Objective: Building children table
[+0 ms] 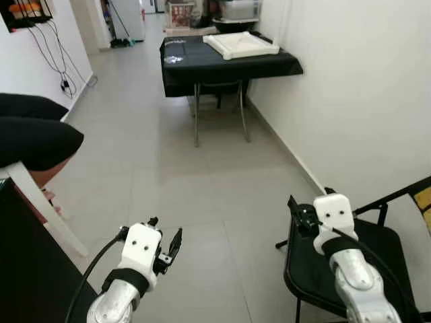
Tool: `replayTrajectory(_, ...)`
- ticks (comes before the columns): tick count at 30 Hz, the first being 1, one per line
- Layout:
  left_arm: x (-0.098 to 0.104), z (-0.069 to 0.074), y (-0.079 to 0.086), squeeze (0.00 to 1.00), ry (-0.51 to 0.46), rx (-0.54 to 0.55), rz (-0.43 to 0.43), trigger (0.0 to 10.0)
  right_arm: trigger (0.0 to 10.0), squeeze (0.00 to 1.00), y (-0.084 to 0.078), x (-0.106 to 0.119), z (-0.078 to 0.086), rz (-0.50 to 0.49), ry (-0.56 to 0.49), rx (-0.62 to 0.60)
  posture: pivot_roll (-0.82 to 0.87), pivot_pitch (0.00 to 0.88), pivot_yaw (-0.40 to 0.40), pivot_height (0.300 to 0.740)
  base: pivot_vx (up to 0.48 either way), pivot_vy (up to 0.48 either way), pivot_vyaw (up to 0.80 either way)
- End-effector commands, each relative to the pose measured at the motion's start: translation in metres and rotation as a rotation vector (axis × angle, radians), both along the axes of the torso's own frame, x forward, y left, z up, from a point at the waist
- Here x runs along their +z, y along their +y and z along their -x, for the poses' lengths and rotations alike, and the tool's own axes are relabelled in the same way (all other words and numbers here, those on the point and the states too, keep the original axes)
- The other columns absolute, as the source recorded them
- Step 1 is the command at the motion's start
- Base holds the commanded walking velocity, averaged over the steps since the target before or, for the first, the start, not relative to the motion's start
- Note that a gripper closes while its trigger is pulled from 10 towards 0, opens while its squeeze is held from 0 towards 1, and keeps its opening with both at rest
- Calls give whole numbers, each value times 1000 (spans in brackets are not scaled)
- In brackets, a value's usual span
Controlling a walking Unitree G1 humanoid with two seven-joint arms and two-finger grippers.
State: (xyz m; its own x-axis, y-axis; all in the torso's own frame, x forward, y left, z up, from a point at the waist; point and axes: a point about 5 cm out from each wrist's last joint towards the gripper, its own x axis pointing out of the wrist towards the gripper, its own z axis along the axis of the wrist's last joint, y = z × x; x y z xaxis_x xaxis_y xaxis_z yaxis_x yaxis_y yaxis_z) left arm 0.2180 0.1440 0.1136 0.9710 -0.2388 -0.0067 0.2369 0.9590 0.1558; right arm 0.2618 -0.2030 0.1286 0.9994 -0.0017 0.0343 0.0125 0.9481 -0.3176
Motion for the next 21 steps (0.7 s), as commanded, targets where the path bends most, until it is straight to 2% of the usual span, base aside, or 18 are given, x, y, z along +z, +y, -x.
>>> replayTrajectory(1, -1, 1, 3, 0, 4, 9, -5, 10000, 10000, 0, 6, -2, -1, 0, 6, 20, -16, 0, -45, 740, 0, 0, 0)
replayTrajectory(14, -2, 0, 2, 0, 4, 6, -13, 10000, 10000, 0, 7, -2, -2, -8, 10, 35, -22, 0, -43, 740, 0, 0, 0)
replayTrajectory(21, -3, 0, 3, 0, 10, 8, -23, 10000, 10000, 0, 1, -4, -4, 16, 40, 5, -20, 0, -42, 725, 0, 0, 0)
